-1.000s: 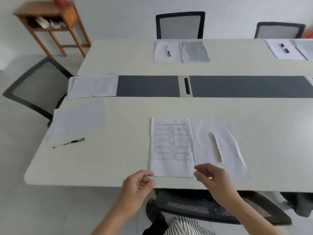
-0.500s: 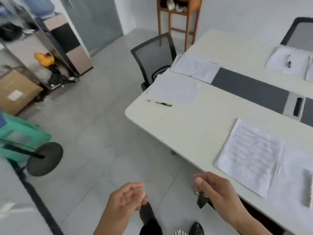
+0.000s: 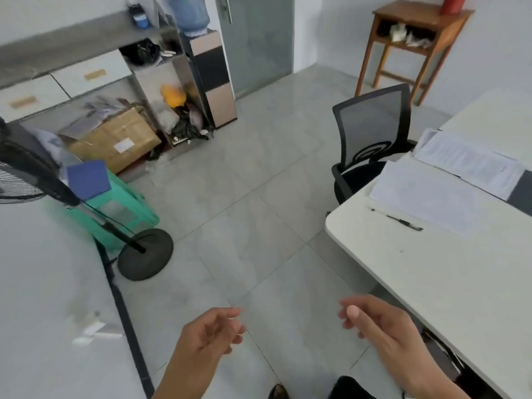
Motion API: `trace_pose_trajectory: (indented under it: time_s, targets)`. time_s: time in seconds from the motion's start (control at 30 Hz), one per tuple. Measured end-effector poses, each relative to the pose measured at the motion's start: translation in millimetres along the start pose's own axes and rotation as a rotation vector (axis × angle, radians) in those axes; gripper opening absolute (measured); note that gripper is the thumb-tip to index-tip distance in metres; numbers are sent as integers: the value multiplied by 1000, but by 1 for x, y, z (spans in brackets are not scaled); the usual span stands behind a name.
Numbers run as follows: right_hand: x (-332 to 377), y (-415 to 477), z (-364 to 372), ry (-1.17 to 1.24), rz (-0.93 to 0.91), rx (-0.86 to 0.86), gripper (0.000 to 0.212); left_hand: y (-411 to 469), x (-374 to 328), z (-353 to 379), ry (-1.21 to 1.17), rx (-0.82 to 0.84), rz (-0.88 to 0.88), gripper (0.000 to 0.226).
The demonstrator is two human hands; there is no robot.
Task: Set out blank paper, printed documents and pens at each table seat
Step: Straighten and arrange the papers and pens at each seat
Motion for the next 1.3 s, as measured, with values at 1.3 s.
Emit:
trace_pose_trajectory:
  time_s: [1.3]
  targets:
    - [96,445,-93,161,297,-917,66,634,-358,75,417,901,212,34]
Point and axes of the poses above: each hand's wrist, its own y-axis towards the middle knuckle, its own z-axis out of the palm, x = y × z, the point moved 10 cm from there along y, towards the middle knuckle, and after that the axes turned 6 degrees about x, right-handed, at the moved point
